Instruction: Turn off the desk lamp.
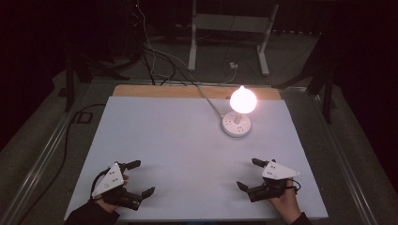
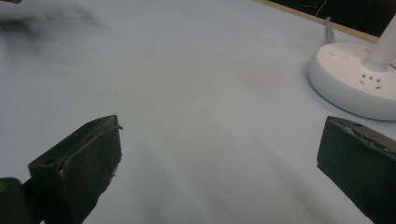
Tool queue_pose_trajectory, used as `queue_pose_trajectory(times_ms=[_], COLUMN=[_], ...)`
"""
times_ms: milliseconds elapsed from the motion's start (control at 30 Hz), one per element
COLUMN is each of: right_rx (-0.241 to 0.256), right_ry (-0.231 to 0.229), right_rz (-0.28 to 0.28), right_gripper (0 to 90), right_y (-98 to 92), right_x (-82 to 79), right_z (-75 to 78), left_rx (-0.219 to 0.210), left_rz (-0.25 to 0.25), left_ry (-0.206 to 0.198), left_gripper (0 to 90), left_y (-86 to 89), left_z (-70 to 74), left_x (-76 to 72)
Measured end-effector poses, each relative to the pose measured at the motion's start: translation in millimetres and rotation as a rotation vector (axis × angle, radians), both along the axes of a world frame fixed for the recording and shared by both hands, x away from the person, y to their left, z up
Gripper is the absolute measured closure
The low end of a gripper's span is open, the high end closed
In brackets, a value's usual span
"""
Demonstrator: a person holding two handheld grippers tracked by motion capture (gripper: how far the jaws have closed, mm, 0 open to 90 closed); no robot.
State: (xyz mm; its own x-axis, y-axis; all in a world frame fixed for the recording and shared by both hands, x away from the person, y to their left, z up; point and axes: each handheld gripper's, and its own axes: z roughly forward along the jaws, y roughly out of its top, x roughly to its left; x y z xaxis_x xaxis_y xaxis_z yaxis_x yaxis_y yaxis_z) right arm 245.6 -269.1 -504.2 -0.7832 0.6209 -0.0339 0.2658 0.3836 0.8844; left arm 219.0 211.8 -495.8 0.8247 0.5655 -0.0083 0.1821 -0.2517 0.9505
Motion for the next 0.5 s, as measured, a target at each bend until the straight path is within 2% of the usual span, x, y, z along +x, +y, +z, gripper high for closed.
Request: queue_pose_trajectory(times_ms=[67, 267, 500], right_rx=[-0.006, -0.014, -0.027], right_ry=[-0.017, -0.019, 0.011], right_rz=[0.006, 0.001, 0.003], right_gripper=[0.0, 0.0, 0.0], right_y=[0.7, 1.9, 0.5], right_x=[-1.2, -1.7, 0.4], right_z=[-0.4, -1.8, 0.0], left_rx=[0.000, -0.004, -0.007], left_rz=[0.000, 0.002, -0.005], left_ry=[0.003, 0.005, 0.002], left_gripper=[0.4, 0.4, 0.4], left_y=[0.1, 0.7, 0.0], left_z=[0.2, 0.2, 0.6], left_x=[0.0, 0.3, -0.3])
